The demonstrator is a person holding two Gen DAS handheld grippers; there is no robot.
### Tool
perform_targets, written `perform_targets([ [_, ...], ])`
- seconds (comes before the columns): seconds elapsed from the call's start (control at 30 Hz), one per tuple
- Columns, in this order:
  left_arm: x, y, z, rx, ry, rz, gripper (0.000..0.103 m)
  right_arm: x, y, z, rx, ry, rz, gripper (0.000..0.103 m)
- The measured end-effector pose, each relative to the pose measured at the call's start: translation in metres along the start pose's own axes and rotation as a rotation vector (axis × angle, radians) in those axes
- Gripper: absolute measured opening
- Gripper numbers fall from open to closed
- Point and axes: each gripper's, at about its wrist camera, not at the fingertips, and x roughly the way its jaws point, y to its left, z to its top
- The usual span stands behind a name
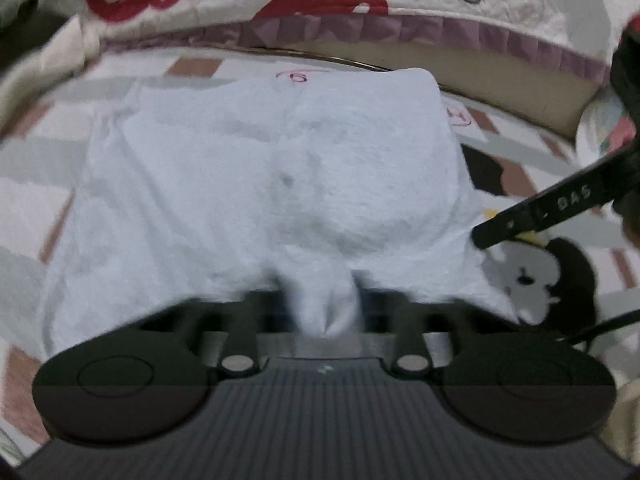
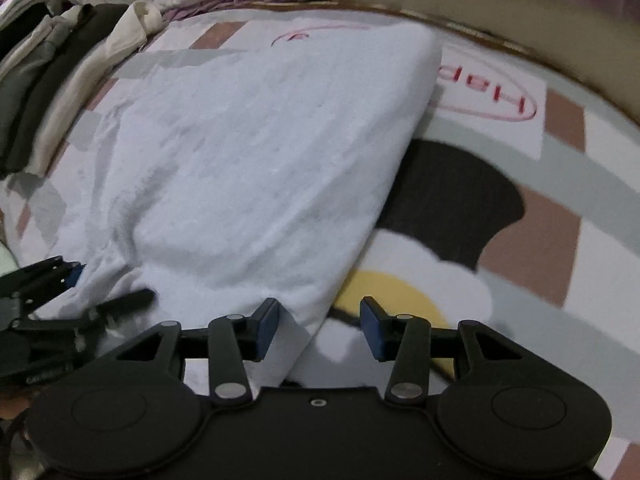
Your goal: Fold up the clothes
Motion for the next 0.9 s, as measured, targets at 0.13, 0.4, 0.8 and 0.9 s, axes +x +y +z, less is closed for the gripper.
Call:
perform_targets([
  [0.13, -0.024, -0.018, 0.013, 0.157, -0.079, 0.067, 0.010, -0.004, -0.002, 0.002, -0.003, -0.044, 0.030, 0.051],
  [0.4, -0.089, 0.031, 0.036, -0.008, -0.195, 0.107, 0.010, -0.025, 0.019, 0.002, -0.064, -0.196, 0.159, 0.051],
  [0.8, -0.083, 0.063, -0.014, 0.009, 0.033, 0.176, 0.010, -0.015, 0.089, -0.040, -0.411, -0.120, 0.092, 0.051],
  [0.9, -0.094, 0.051, -0.005, 0.060, -0.064, 0.225, 0.010, -0.013, 0.102, -0.048, -0.484, -0.114, 0.087, 0.051],
])
